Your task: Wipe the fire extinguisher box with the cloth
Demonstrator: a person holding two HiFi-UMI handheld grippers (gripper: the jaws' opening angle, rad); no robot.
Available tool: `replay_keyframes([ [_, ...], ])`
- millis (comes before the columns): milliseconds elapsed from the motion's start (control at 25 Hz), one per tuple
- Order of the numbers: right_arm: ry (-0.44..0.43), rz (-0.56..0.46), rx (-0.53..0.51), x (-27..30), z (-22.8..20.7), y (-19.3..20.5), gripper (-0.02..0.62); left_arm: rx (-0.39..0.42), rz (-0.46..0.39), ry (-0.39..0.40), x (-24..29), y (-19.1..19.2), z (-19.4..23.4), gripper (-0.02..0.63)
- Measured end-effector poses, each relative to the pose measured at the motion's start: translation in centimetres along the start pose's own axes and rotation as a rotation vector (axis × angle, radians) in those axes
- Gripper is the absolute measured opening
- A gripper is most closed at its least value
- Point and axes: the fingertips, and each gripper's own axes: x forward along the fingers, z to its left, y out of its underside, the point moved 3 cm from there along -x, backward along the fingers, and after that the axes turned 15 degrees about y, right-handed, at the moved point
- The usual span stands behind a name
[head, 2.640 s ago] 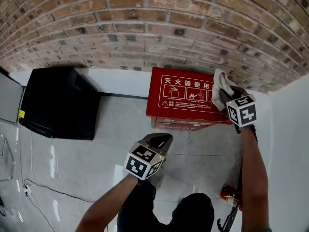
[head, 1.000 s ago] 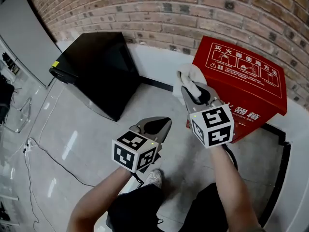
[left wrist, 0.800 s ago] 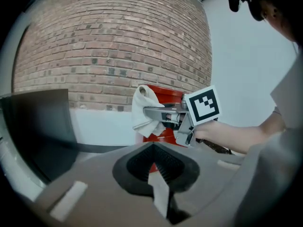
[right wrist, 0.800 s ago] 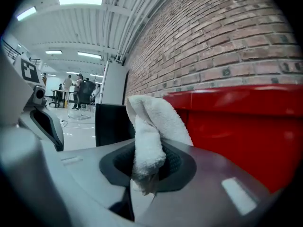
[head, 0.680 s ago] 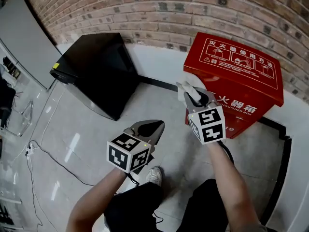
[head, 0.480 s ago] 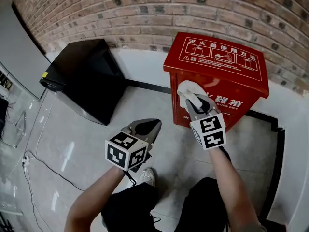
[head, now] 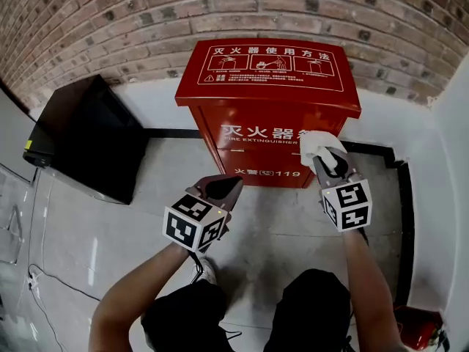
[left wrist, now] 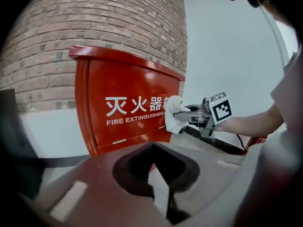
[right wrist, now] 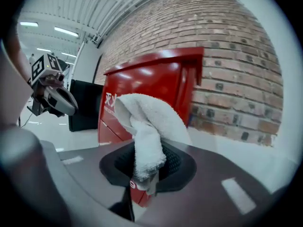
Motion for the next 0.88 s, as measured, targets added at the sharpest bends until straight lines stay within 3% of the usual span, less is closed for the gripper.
replay_keyframes([
  [160,0.04,0.105,0.061,0.4,-1.7,5.3,0.095,-0.029,0.014,0.003,1.8,1.6,0.4,0.0],
  [360,-0.017,0.153,0.106,1.9,1.1,8.2,0.095,-0.027,-0.004,-0.018,2.0,3.2,0.8,0.0],
  [520,-0.121,0.128,0.14,3.6,6.3,7.1,0.095,-0.042,0.009,-0.036,0.9,4.8,1.8,0.0],
  [720,-0.268,0.082,0.143,6.4,14.7,4.1,0.094,-0.079,0.013,-0.111,-2.2,6.5,3.8,0.0],
  [880,-0.338,0.063,0.176,8.2,21.0,2.3,0.094,-0.108,-0.007,-0.171,-5.3,7.5,5.0,0.0],
])
